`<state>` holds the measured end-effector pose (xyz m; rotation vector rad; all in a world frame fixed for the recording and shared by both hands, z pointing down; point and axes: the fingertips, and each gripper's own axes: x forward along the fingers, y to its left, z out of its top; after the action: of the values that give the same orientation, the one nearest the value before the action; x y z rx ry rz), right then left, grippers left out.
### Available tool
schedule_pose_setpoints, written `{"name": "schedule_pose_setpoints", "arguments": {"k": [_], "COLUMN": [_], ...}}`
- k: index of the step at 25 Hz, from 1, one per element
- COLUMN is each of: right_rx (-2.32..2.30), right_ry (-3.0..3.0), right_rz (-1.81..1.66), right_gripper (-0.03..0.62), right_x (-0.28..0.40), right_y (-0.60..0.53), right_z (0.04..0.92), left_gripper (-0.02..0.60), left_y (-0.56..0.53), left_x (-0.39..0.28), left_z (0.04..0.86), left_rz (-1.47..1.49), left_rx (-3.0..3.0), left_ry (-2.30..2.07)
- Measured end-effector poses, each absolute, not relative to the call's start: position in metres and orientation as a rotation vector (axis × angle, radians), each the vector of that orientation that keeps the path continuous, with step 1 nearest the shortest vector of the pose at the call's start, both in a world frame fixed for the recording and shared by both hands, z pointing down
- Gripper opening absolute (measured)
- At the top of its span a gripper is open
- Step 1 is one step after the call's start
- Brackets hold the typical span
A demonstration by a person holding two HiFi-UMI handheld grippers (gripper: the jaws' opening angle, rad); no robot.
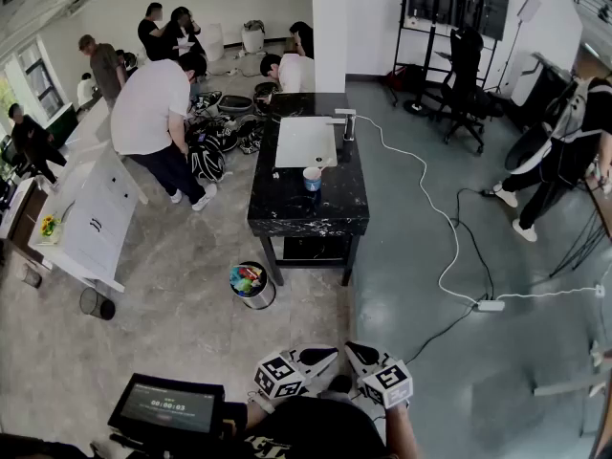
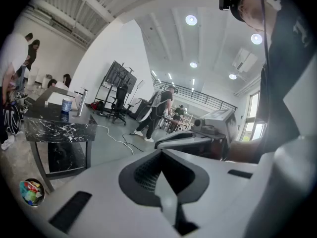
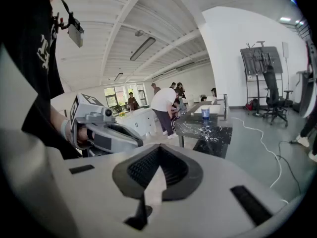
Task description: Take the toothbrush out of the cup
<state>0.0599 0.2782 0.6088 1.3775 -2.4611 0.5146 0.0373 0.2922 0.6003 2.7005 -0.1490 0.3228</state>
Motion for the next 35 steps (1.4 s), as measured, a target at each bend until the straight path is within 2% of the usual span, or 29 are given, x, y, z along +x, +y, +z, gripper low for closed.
{"name": "schedule_pose_setpoints", "arguments": {"k": [23,35], "right_rx": [1.333,1.220], "right_ry": [-2.478,-2.498], "right_rz": [0.524,0.540], "right_gripper": [-0.012,-0.012], "right_x": [0.145,0.142], "right_y": [0.283,0.298], "right_z": [0.612,0.641], "left_gripper": [0.005,0.005], "left_y": [0.320,0.331], "left_x": [0.098,0.111], "left_z": [0.616,0.622], "left_rz": [0.350,0.338], "left_rx": [2.654,2.644], "left_ry": [-0.263,-0.302]}}
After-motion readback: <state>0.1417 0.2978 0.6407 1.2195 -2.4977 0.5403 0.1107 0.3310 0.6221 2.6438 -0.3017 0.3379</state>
